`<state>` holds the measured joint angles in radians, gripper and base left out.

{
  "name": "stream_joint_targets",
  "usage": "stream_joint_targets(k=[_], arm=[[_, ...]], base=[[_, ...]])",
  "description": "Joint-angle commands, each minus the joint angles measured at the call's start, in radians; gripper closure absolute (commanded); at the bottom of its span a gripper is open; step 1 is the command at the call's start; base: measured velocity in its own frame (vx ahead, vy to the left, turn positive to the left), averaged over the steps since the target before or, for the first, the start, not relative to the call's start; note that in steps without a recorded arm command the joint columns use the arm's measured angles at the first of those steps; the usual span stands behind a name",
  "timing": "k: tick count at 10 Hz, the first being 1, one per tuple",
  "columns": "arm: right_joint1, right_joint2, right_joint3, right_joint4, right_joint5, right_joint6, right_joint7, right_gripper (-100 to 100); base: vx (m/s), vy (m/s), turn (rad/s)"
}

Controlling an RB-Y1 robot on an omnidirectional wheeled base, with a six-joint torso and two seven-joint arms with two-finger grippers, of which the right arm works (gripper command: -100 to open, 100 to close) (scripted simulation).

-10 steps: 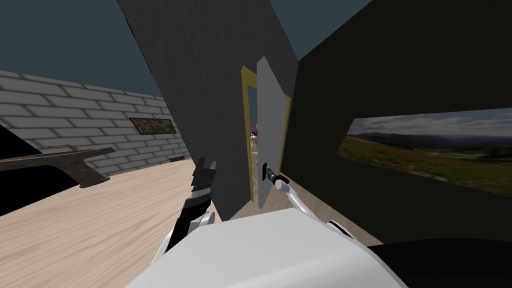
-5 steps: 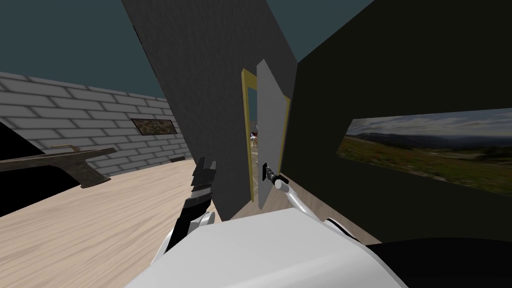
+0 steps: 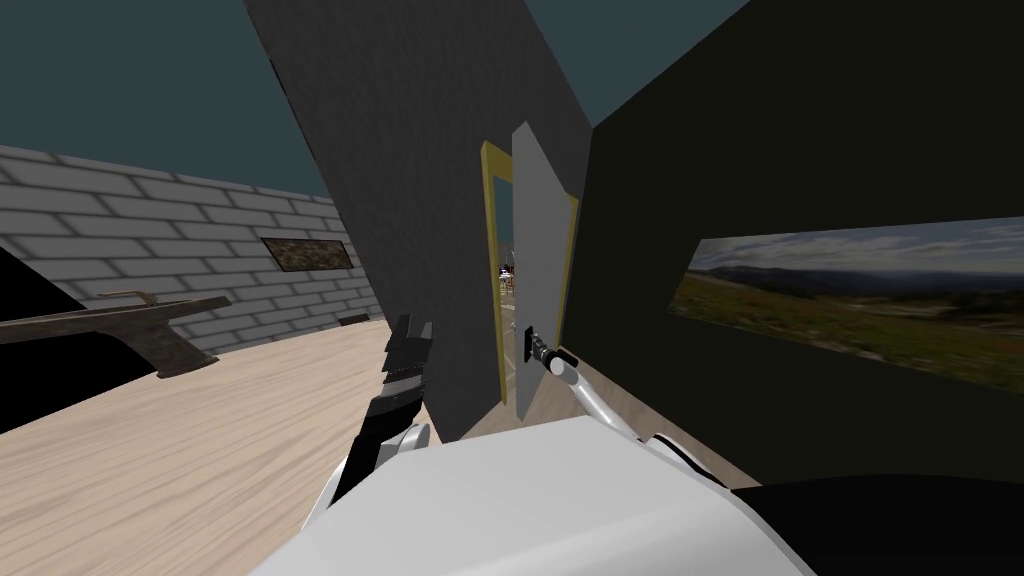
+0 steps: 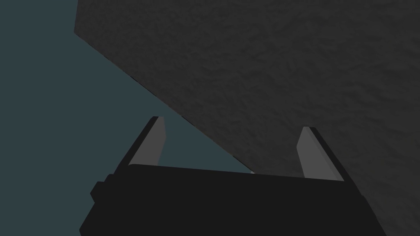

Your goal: Pull the door open

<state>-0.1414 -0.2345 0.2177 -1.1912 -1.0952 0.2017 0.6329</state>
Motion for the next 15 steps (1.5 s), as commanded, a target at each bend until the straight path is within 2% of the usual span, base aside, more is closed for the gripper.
stream_joint_targets(k=[1,2,3,4,5,6,7,8,14,15], arm=[[0.025,-0.004,-0.016,0.029,0.014,0.020,-0.011,100],[0.025,-0.004,-0.016,0.029,0.014,0.020,-0.011,100],[0.025,-0.004,-0.016,0.029,-0.005,0.020,-0.011,100],[0.025,-0.004,-0.016,0.029,0.014,0.020,-0.011,100],[0.025,-0.004,-0.016,0.029,0.000,0.020,-0.011,100],[-0.012,0.000,-0.002,0.019,-0.053,0.019,-0.001,100],[-0.012,0.000,-0.004,0.019,-0.065,0.027,-0.003,100],[-0.012,0.000,-0.007,0.021,-0.099,0.050,-0.009,100],[-0.012,0.000,-0.007,0.021,-0.099,0.050,-0.009,100],[-0.012,0.000,-0.011,0.022,-0.139,0.076,-0.016,100]], base=[[-0.007,0.006,0.007],[0.000,0.000,0.000],[0.000,0.000,0.000],[0.000,0.000,0.000],[0.000,0.000,0.000],[-0.055,-0.029,0.061],[-0.065,-0.055,0.082],[-0.033,-0.092,0.082],[-0.008,-0.015,0.001],[-0.019,-0.059,0.045]])
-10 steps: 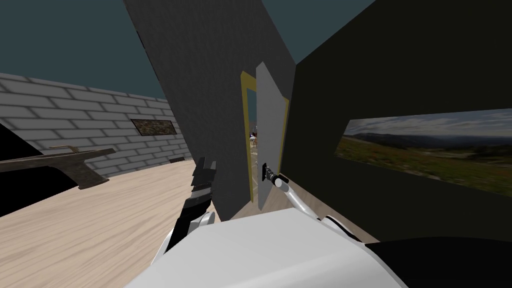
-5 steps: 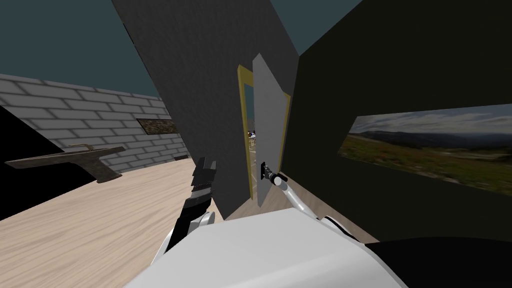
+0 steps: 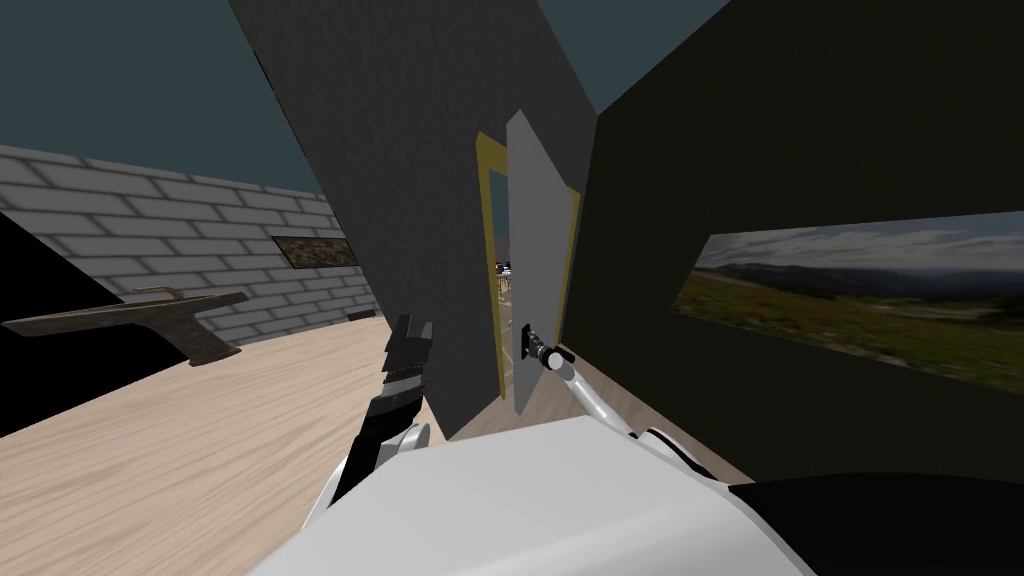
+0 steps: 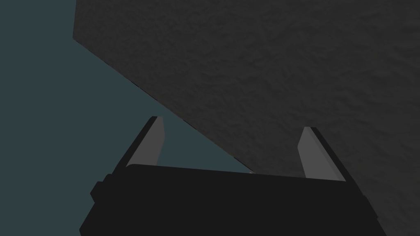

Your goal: Pull the door open

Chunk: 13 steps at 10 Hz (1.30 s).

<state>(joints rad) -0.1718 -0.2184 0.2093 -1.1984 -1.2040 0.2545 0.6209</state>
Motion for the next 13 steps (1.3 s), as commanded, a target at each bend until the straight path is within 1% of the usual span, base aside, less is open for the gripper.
stream_joint_targets(k=[1,6,7,8,9,10,13], arm=[[0.018,-0.016,-0.003,0.030,-0.030,0.023,-0.004,100],[0.018,-0.016,-0.003,0.030,-0.030,0.023,-0.004,100],[0.018,-0.016,-0.008,0.032,-0.076,0.053,-0.012,100],[0.018,-0.016,-0.008,0.032,-0.076,0.053,-0.012,100],[0.018,-0.016,-0.008,0.032,-0.085,0.053,-0.003,100],[0.018,-0.016,-0.008,0.032,-0.076,0.053,-0.012,100],[0.018,-0.016,-0.008,0.032,-0.076,0.053,-0.012,100]], base=[[-0.024,-0.066,0.059],[-0.003,-0.004,-0.006],[-0.016,-0.062,0.080],[-0.028,-0.066,0.056],[-0.021,-0.031,-0.003],[-0.010,-0.012,-0.009],[-0.003,0.004,-0.005]])
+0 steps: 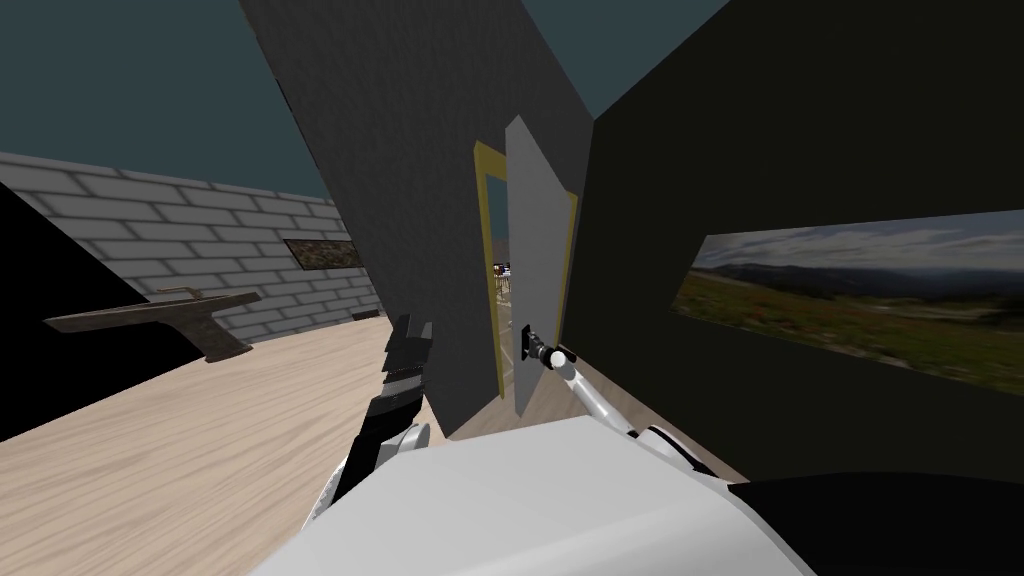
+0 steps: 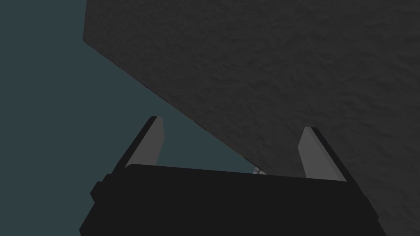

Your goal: Pull the door open

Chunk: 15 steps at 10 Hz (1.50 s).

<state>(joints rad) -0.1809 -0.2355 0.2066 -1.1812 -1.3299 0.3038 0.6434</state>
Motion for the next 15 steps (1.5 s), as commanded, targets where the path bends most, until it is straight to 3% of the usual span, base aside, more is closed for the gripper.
stream_joint_targets(k=[1,3,4,5,6,7,8,15], arm=[[0.027,0.001,-0.005,0.014,0.050,0.004,-0.034,100],[0.027,0.001,-0.005,0.014,0.050,0.004,-0.034,100],[0.011,0.004,-0.011,-0.021,0.035,0.025,-0.053,100],[0.011,0.003,-0.013,-0.018,0.021,0.033,-0.054,100],[0.011,0.001,-0.018,-0.011,-0.017,0.055,-0.058,100],[0.011,0.001,-0.018,-0.011,-0.017,0.055,-0.058,100],[0.012,-0.001,-0.024,-0.003,-0.064,0.082,-0.062,100],[0.012,-0.001,-0.024,-0.003,-0.064,0.082,-0.062,100]], base=[[0.000,0.000,0.000],[0.000,0.000,0.000],[-0.047,-0.030,0.052],[-0.049,-0.065,0.071],[-0.036,-0.109,0.094],[-0.030,-0.079,0.050],[-0.046,-0.076,0.051],[-0.008,-0.012,0.001]])
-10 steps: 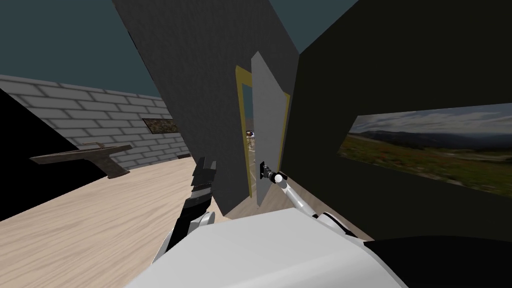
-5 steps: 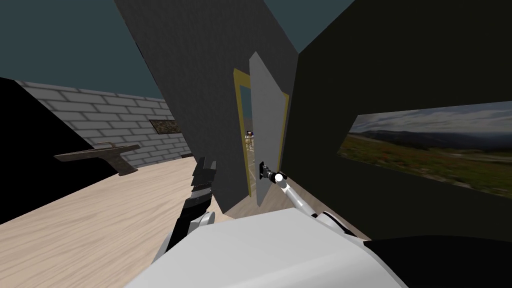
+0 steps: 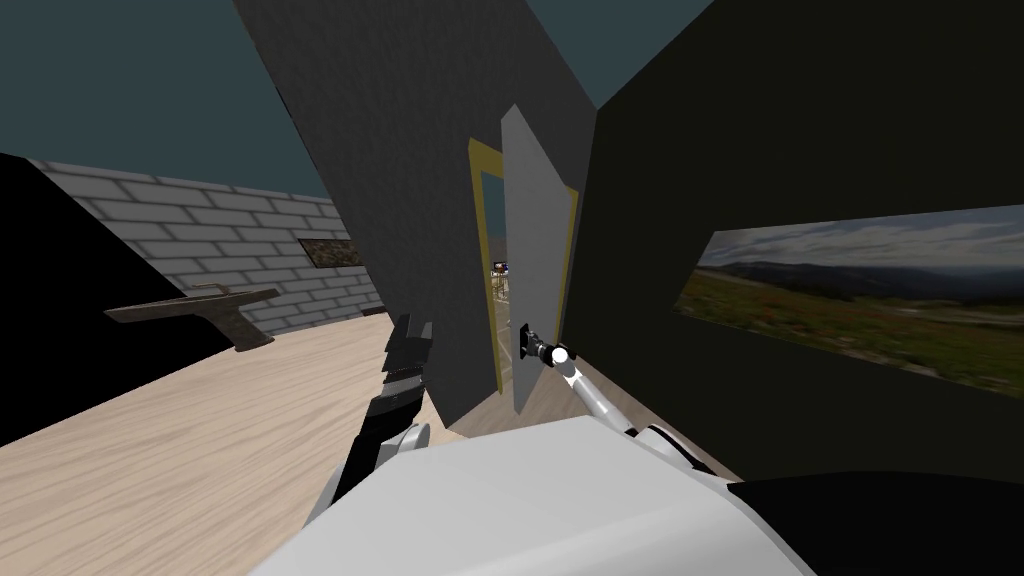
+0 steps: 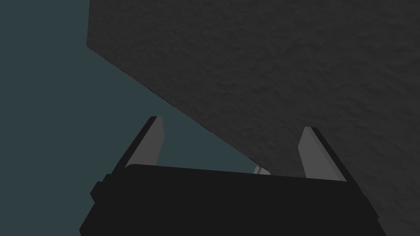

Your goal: Pull the door open

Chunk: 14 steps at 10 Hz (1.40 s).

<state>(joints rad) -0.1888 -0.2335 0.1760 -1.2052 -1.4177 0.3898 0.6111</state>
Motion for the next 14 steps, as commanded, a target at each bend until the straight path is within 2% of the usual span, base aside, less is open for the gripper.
stream_joint_targets(k=[1,2,3,4,6,7,8,14], arm=[[0.020,-0.003,0.007,0.021,0.024,-0.004,-0.030,100],[0.020,-0.003,0.007,0.021,0.024,-0.004,-0.030,100],[-0.018,0.007,-0.010,0.039,-0.058,0.023,0.020,100],[-0.018,0.007,-0.012,0.043,-0.073,0.032,0.017,100],[-0.018,0.007,-0.012,0.043,-0.073,0.032,0.017,100],[-0.019,0.006,-0.014,0.046,-0.089,0.042,0.014,100],[-0.019,0.004,-0.019,0.055,-0.126,0.066,0.007,100],[-0.019,0.004,-0.019,0.055,-0.126,0.066,0.007,100]], base=[[-0.002,-0.001,-0.015],[-0.003,0.000,0.016],[-0.043,-0.051,0.064],[-0.056,-0.088,0.080],[-0.014,-0.046,0.014],[-0.009,-0.026,0.006],[-0.038,-0.087,0.060],[-0.010,-0.017,0.005]])
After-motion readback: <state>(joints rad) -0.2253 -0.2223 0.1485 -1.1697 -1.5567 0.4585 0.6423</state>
